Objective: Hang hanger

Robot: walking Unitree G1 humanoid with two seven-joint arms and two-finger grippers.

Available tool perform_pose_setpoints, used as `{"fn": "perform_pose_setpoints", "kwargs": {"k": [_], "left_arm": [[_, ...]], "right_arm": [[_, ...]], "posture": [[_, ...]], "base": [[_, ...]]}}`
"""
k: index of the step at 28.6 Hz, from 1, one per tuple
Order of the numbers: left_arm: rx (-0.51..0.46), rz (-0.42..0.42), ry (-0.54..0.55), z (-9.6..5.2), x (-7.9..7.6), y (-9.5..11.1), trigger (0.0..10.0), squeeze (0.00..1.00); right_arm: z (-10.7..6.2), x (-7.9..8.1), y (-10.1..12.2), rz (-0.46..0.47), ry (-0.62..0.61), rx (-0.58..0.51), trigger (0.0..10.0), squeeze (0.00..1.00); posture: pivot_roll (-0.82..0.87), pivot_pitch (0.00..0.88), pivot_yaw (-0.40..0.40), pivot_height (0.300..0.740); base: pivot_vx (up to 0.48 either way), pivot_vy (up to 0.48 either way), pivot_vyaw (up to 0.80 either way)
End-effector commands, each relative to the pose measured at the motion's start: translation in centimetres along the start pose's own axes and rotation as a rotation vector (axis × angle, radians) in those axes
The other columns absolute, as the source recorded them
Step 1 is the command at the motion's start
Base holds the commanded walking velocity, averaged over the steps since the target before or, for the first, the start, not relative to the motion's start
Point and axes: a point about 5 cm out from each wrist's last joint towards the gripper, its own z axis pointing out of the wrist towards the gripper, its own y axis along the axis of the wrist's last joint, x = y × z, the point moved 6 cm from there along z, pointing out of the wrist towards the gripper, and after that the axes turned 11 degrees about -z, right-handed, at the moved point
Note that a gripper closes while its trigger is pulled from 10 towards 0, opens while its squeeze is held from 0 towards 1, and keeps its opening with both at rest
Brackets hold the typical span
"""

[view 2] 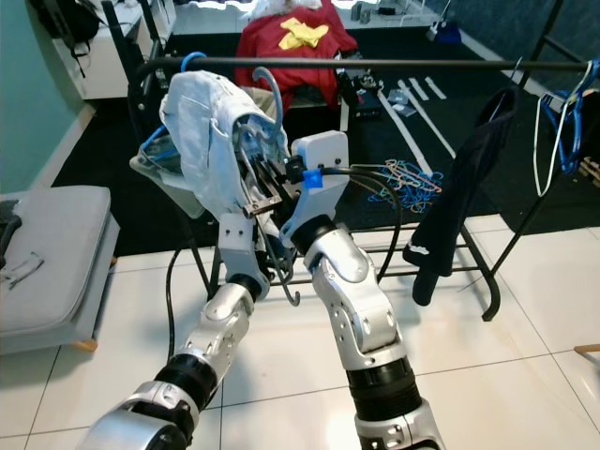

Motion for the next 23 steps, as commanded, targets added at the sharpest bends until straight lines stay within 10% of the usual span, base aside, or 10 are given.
{"fn": "perform_pose_setpoints", "kwargs": {"k": [1, 7, 8, 23], "left_arm": [[0.014, -0.009, -0.002, 0.0, -0.9, -0.6, 10.0, 0.0], [0.012, 0.017, 0.078, 0.1, 0.6, -0.4, 8.9, 0.0], [0.007, 0.024, 0.091, 0.1, 1.0, -0.2, 0.0, 0.0], [0.061, 0.097, 0.145, -0.8, 3.4, -1.5, 0.0, 0.0]], "right_arm": [[0.2, 0.8, 1.9, 0.005, 0.025, -0.069, 10.0, 0.0], [0.1, 1.3, 2.1, 0.02, 0.031, -0.073, 10.0, 0.0], [0.1, 1.2, 2.1, 0.022, 0.026, -0.073, 10.0, 0.0], [0.5, 0.2, 2.5, 0.01, -0.004, -0.079, 10.0, 0.0]], "posture": [[-0.11, 0.222, 0.01, 0.74], [-0.11, 0.228, 0.016, 0.74], [-0.11, 0.224, 0.017, 0.74], [-0.1, 0.198, 0.017, 0.74]], "base": [[0.0, 0.0, 0.0], [0.0, 0.0, 0.0], [0.0, 0.0, 0.0], [0.0, 0.0, 0.0]]}}
